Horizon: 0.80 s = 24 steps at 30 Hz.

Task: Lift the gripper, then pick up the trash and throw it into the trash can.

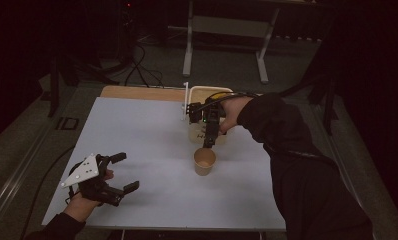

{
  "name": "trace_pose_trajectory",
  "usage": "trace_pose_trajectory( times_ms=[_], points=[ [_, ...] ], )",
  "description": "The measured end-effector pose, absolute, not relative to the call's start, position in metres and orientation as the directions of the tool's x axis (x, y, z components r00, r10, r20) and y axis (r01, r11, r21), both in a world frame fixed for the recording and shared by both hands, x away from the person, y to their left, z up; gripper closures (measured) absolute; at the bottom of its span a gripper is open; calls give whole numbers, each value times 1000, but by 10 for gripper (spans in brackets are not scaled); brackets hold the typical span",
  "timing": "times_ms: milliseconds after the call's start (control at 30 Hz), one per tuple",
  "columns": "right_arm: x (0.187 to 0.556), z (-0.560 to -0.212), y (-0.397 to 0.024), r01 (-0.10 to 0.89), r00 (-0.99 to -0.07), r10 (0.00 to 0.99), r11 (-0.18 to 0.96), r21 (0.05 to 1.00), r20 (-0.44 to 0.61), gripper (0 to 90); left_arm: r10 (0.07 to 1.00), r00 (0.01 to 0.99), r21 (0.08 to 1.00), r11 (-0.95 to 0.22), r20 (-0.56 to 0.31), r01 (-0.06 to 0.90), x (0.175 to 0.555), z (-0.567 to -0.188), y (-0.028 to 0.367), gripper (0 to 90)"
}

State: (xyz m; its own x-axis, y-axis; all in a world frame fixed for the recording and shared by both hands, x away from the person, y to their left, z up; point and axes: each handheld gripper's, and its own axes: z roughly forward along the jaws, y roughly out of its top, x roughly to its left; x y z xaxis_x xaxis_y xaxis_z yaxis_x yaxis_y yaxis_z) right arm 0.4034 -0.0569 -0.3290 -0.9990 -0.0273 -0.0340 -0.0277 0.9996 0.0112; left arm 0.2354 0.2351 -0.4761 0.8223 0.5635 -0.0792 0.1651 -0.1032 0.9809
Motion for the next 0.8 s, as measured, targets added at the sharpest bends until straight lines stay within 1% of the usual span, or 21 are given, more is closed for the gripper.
trace_pose_trajectory(
  times_ms=[400, 600, 800],
  points=[
    [401, -324, -57, -37, -999, -37, 999, 22, -33, 96, 561, 823, 981, -99, -83, 166, 235, -476, 235, 7],
    [400, -328, -58, -37, -999, -36, 999, 24, -31, 96, 564, 821, 981, -98, -86, 170, 234, -476, 236, 6],
    [399, -334, -56, -41, -999, -39, 998, 54, -33, 94, 565, 821, 980, -103, -82, 168, 234, -476, 236, 7]
  ],
)
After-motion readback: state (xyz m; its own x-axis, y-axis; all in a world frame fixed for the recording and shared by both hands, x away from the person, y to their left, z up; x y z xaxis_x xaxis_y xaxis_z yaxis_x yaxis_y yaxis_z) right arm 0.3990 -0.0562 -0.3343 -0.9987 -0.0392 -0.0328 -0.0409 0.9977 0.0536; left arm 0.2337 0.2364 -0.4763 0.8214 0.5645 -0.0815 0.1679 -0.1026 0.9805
